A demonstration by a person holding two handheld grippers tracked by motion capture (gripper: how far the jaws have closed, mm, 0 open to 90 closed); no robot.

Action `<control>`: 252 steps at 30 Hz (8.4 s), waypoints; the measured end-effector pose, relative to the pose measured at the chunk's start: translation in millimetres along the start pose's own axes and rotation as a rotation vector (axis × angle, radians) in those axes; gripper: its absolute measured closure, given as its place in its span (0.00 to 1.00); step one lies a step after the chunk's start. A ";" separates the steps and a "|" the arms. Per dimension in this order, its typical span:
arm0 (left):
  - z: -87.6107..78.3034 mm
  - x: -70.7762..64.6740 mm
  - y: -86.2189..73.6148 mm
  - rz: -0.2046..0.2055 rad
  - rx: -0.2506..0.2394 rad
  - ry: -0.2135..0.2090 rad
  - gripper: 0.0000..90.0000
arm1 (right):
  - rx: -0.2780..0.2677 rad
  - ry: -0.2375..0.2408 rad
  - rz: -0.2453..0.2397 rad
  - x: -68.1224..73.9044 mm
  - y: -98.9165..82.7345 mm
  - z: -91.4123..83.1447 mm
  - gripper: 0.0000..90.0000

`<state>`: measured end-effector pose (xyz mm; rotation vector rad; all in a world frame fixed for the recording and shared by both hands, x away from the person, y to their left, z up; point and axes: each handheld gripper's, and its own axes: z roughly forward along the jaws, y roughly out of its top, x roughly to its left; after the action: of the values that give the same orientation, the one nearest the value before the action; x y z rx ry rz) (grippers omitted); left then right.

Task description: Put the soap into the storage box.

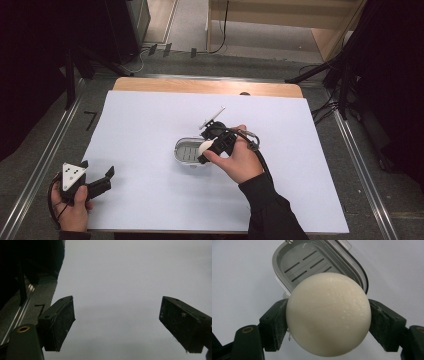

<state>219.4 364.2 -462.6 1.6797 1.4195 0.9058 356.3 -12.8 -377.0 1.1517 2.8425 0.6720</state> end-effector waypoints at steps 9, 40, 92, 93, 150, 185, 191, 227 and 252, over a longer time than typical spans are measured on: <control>0.0 0.0 0.0 -0.001 0.000 0.000 0.15 | 0.018 -0.007 -0.012 9.4 13.8 4.6 0.26; 0.0 0.2 0.0 -0.005 -0.001 -0.002 0.15 | 0.083 0.008 0.005 18.2 28.9 34.8 0.26; 0.2 -0.2 0.0 0.002 0.000 0.001 0.15 | -0.021 0.000 0.033 13.1 13.0 22.1 0.11; 0.2 -0.1 0.0 0.002 0.000 0.000 0.15 | -0.025 -0.001 0.033 11.9 12.2 21.4 0.11; 0.4 -1.2 0.1 0.008 0.006 0.014 0.15 | -0.087 -0.101 0.263 -88.7 -105.1 -22.1 0.09; 0.3 -0.5 0.1 0.002 0.003 0.013 0.15 | -0.223 -0.121 0.339 -112.1 -189.1 -27.2 0.05; 0.4 -0.4 0.1 0.001 0.003 0.012 0.15 | -0.261 -0.119 0.349 -117.6 -203.3 -30.5 0.03; 0.6 -0.6 0.2 0.001 0.004 0.015 0.15 | -0.507 -0.189 0.455 -157.7 -325.5 -57.2 0.00; 0.8 -0.7 0.3 0.003 0.009 0.017 0.15 | -0.621 -0.196 0.445 -157.7 -341.1 -45.3 0.01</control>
<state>220.1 363.4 -462.7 1.6851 1.4349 0.9184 237.9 -353.2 -492.8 1.5936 1.9848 1.2529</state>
